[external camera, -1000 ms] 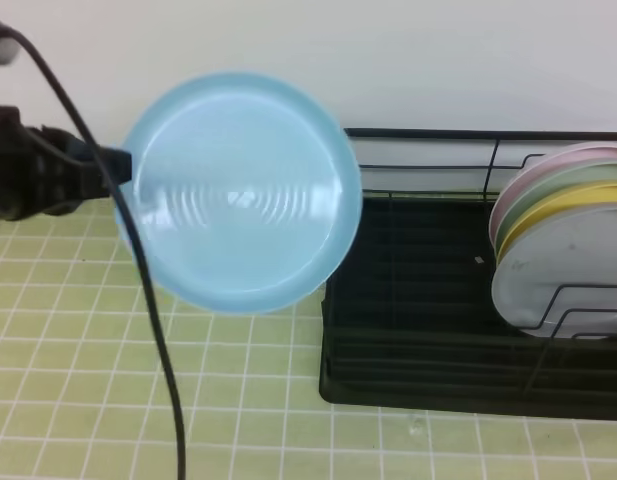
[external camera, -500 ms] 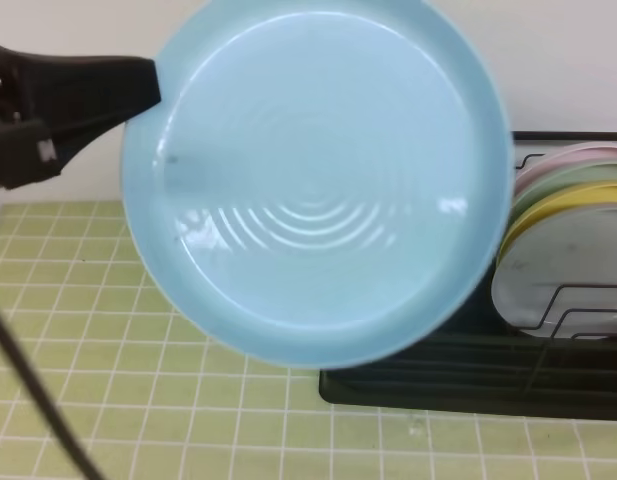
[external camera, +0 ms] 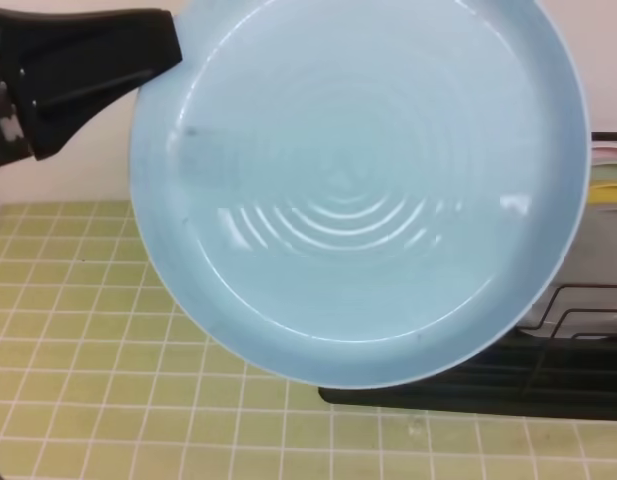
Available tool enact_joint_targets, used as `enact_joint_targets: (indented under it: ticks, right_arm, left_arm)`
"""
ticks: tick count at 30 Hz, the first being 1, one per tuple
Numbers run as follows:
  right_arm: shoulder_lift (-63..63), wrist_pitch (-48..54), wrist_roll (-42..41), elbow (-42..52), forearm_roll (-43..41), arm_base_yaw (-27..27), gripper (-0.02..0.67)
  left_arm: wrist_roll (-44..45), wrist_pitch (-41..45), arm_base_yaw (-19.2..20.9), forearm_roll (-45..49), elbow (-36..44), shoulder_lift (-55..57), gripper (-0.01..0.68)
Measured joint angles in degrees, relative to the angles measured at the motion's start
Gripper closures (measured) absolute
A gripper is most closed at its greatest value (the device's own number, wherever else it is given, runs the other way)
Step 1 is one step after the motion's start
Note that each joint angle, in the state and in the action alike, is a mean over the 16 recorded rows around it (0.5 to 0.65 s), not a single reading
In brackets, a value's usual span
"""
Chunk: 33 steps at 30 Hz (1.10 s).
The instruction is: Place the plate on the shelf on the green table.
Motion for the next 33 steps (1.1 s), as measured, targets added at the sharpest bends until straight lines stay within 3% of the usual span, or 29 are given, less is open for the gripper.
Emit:
enact_joint_targets:
  ticks: [16, 33]
  right_arm:
    - [7.1, 7.5, 1.0, -6.6, 0.0, 1.5, 0.082]
    - [10.2, -3.9, 1.3, -7.3, 0.0, 14.3, 0.096]
  left_arm:
    - [1.8, 0.9, 0.0, -1.3, 0.0, 0.0, 0.667]
    - [2.3, 1.7, 0.0, -1.3, 0.0, 0.0, 0.667]
